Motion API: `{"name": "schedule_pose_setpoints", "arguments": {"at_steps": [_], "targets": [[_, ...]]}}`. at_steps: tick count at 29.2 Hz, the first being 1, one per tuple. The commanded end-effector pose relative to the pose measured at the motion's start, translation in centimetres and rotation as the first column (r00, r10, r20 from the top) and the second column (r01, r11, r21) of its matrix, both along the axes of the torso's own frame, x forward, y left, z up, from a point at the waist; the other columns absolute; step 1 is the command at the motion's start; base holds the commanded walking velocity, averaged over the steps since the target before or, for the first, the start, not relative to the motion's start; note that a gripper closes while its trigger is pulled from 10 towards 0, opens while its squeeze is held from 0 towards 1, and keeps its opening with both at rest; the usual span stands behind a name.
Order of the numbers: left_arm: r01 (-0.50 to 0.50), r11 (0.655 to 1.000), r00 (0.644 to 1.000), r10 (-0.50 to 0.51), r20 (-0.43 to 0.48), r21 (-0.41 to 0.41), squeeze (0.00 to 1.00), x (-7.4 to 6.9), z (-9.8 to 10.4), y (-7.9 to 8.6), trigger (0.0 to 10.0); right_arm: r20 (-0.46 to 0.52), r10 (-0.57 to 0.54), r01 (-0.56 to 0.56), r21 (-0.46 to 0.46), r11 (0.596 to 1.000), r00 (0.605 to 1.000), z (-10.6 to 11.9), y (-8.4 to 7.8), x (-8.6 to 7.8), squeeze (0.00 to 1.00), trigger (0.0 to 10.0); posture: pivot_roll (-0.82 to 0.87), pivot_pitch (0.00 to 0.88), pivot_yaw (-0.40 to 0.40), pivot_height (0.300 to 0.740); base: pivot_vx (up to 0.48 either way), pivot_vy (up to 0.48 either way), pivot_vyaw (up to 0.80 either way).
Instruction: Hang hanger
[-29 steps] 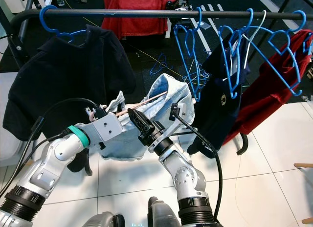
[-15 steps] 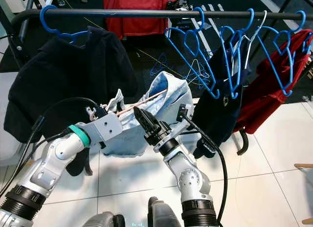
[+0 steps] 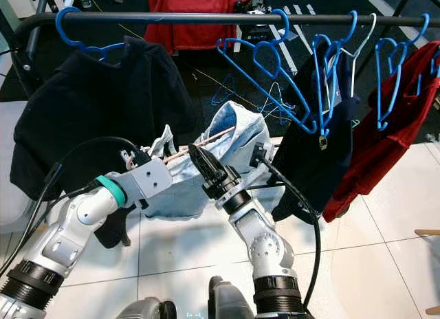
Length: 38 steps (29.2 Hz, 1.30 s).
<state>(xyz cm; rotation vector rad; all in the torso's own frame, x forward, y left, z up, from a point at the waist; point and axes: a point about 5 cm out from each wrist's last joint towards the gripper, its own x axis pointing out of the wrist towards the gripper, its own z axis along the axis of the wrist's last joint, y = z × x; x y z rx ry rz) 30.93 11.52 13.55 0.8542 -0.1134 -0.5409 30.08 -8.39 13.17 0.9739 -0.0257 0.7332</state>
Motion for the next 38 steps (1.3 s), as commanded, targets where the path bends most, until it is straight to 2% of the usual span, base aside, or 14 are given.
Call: {"name": "schedule_pose_setpoints", "arguments": {"at_steps": [1,8,9,10,21,26,27,30,31,38], "targets": [[0.033,0.999,0.999,-0.032,0.028,-0.012,0.0,-0.4,0.6,-0.5,10.0,-0.021,0.006,-0.005,0.049,0.999,1.0,-0.5,0.8,-0.1,0.0,10.0,-0.04,0.1,0.066,0.74,0.0,0.0,0.0],[0.034,0.999,0.999,-0.034,0.027,-0.013,0.0,-0.4,0.6,-0.5,10.0,-0.027,0.001,0.0,0.057,0.998,1.0,-0.4,0.7,0.3,0.0,10.0,-0.04,0.1,0.065,0.74,0.0,0.0,0.0],[0.037,0.999,0.999,-0.036,0.026,-0.014,0.0,-0.4,0.6,-0.6,10.0,-0.04,-0.011,0.013,0.05,0.999,0.999,-0.6,0.5,0.6,0.0,3.6,-0.04,0.1,0.066,0.74,0.0,0.0,0.0],[0.038,0.999,0.999,-0.038,0.025,-0.015,0.0,-0.5,0.6,-0.6,10.0,-0.041,-0.014,0.016,0.047,0.999,0.999,-0.6,0.5,0.7,0.0,0.0,-0.04,0.1,0.066,0.74,0.0,0.0,0.0],[0.038,0.999,0.999,-0.038,0.025,-0.02,0.0,-0.4,0.6,-0.8,10.0,-0.051,-0.003,0.007,0.076,0.997,0.999,-0.6,0.6,0.9,0.0,0.0,-0.04,0.101,0.064,0.74,0.0,0.0,0.0],[0.03,0.995,0.999,-0.027,0.025,-0.093,0.0,-0.3,0.9,-0.9,10.0,-0.069,-0.006,0.012,0.095,0.995,0.998,-0.8,0.5,0.9,0.0,0.0,-0.04,0.102,0.063,0.74,0.0,0.0,0.0],[0.041,0.993,0.999,-0.039,0.02,-0.111,0.08,-0.4,0.9,-0.9,10.0,-0.071,-0.007,0.014,0.094,0.995,0.997,-0.9,0.5,1.0,0.0,0.0,-0.04,0.102,0.063,0.74,0.0,0.0,0.0],[0.054,0.99,0.998,-0.052,0.016,-0.129,0.08,-0.5,1.0,-0.9,10.0,-0.073,-0.008,0.015,0.093,0.996,0.997,-0.9,0.4,1.0,0.0,0.0,-0.04,0.102,0.063,0.74,0.0,0.0,0.0],[0.074,0.988,0.997,-0.073,0.008,-0.132,1.0,-0.7,1.0,-0.9,10.0,-0.08,-0.017,0.024,0.087,0.996,0.997,-1.0,0.4,1.1,0.0,0.0,-0.04,0.102,0.063,0.74,0.0,0.0,0.0],[0.118,0.984,0.993,-0.121,-0.013,-0.136,1.0,-1.1,0.8,-0.9,10.0,-0.092,-0.034,0.042,0.08,0.996,0.995,-1.1,0.3,1.3,0.0,0.0,-0.04,0.101,0.063,0.74,0.0,0.0,0.0]]}}
